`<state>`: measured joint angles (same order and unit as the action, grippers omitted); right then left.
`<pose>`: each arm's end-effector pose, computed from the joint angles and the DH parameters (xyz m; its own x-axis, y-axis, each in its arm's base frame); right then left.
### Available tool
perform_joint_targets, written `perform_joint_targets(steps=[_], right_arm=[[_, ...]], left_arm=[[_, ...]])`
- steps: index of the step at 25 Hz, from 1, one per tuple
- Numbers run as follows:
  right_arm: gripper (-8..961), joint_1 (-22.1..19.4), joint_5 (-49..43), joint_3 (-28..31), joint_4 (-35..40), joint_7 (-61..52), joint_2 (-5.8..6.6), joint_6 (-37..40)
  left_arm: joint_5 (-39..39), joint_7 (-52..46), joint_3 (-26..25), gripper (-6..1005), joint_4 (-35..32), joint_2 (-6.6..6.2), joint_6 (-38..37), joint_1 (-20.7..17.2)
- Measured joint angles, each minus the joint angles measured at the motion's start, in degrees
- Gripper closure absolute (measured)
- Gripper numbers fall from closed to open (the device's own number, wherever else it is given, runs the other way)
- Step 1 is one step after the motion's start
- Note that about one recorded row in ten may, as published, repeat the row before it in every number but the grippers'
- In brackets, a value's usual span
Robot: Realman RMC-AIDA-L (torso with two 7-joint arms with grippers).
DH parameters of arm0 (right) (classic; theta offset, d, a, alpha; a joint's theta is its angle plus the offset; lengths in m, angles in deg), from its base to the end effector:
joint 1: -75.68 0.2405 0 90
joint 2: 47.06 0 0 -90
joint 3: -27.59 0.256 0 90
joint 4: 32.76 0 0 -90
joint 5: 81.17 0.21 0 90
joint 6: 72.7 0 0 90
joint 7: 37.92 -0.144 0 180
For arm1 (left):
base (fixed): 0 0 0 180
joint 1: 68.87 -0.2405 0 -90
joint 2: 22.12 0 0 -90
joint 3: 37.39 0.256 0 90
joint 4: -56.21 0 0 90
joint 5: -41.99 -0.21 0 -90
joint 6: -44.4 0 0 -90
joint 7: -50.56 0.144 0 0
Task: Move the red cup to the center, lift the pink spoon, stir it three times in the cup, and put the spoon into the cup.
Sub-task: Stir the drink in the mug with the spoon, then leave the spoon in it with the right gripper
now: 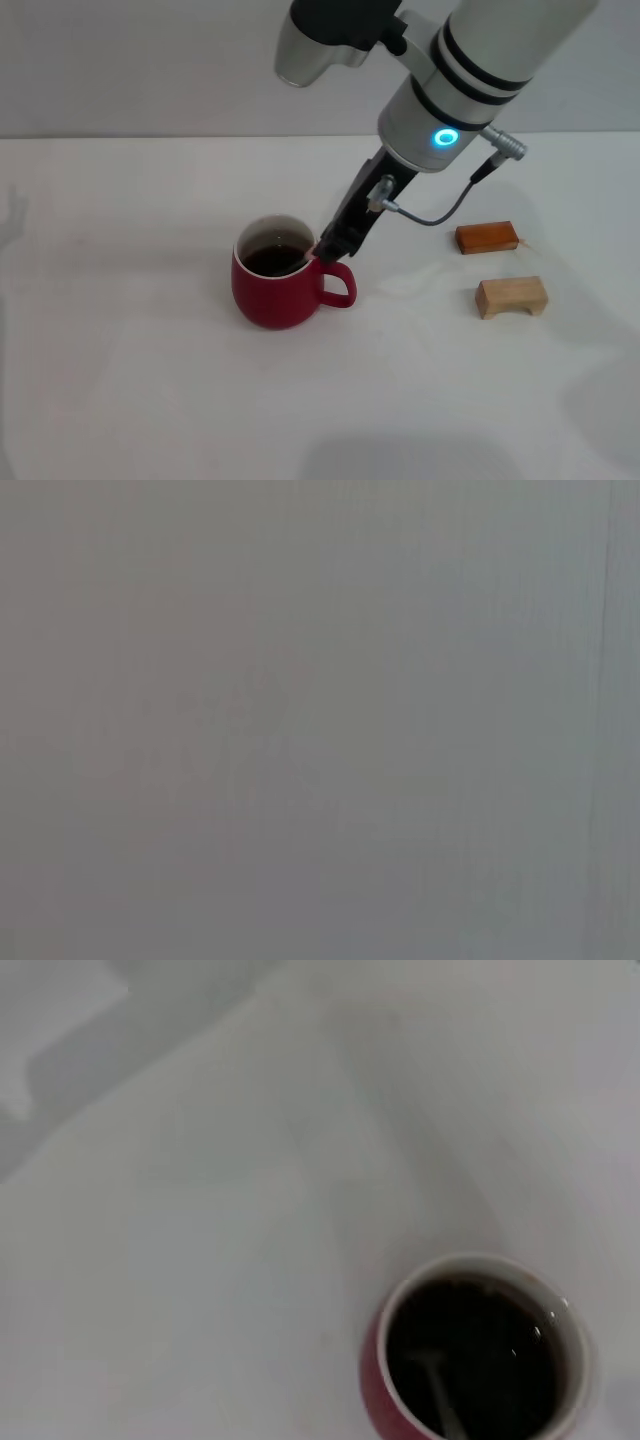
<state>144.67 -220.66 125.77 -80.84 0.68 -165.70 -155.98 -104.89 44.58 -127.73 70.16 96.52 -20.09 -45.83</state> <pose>0.0391 0.4040 -0.0623 0.8786 -0.3473 0.3279 -0.2875 -0.9327 -0.2176 -0.3637 0.3403 0.0671 0.6496 -0.1952 0.7348 0.7557 0.2719 -0.5958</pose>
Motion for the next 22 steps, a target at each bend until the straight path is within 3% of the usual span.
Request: perform_joint_targets(steps=[13,22], right_arm=[[792,1.30,-0.73,-0.55,1.02,-1.01,0.00,7.07],[792,1.90,-4.22,-0.70,1.72,-2.24,0.04,4.32]], left_arm=[[0.11,-1.15,0.00,155,-0.37,-0.03,-0.24,-0.15],[-0.19,-1.42,0.00,155,-0.51,-0.08,-0.28,0.16]])
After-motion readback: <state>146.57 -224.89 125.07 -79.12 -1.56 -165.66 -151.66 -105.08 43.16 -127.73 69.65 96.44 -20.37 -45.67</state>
